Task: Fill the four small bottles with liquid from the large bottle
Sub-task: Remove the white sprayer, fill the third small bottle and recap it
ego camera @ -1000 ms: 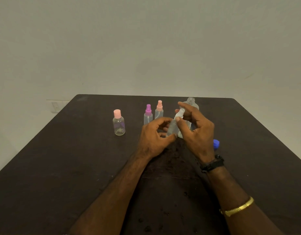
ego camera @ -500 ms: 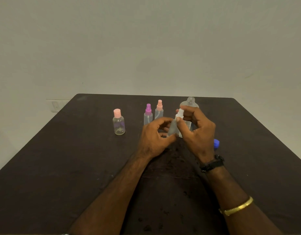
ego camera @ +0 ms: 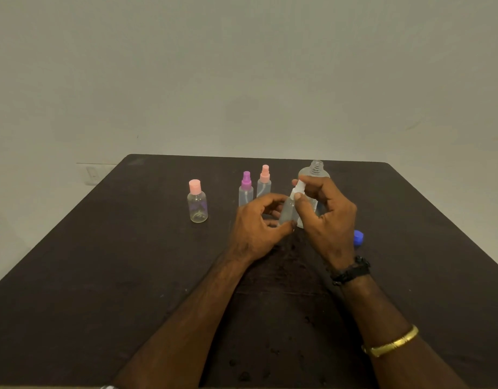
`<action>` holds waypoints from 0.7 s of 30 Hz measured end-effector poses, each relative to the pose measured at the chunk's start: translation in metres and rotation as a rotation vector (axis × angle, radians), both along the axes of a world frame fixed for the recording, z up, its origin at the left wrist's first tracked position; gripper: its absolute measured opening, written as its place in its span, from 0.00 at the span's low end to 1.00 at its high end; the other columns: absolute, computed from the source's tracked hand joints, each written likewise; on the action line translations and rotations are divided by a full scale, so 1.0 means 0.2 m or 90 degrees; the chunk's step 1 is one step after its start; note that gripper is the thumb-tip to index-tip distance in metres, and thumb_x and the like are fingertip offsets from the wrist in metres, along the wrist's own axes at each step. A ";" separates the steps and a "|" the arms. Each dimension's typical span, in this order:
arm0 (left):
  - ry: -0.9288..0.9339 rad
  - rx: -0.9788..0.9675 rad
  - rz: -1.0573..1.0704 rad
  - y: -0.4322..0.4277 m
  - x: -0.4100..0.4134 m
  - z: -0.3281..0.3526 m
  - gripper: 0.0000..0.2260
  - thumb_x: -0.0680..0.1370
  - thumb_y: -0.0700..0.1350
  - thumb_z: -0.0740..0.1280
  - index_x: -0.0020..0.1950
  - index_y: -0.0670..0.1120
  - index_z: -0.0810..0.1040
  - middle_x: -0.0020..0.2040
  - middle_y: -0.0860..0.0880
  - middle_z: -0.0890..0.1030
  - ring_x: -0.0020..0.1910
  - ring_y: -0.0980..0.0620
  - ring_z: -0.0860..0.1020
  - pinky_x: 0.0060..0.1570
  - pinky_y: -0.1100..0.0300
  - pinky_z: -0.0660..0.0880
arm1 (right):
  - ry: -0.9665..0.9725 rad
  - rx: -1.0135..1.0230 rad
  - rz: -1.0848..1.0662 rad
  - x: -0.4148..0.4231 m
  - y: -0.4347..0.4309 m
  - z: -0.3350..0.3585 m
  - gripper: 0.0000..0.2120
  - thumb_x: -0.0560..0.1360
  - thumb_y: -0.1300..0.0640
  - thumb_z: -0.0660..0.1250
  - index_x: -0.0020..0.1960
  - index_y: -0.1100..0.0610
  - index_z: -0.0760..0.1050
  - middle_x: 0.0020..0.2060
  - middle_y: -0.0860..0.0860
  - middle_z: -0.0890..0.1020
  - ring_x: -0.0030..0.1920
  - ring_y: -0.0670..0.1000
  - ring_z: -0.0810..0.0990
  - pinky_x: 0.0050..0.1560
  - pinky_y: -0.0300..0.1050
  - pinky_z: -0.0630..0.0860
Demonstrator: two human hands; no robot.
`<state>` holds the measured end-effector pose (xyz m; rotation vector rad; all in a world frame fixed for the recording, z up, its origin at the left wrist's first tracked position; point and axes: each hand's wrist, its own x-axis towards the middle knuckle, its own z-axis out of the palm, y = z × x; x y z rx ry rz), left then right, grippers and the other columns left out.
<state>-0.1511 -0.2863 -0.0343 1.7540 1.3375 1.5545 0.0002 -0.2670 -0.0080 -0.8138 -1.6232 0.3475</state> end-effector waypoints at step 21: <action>0.005 0.015 0.000 0.00 0.01 0.00 0.21 0.73 0.43 0.79 0.64 0.44 0.80 0.53 0.50 0.84 0.50 0.55 0.83 0.47 0.58 0.84 | -0.030 0.020 -0.026 0.01 0.01 0.00 0.16 0.76 0.55 0.77 0.61 0.57 0.79 0.49 0.50 0.82 0.48 0.49 0.80 0.48 0.47 0.81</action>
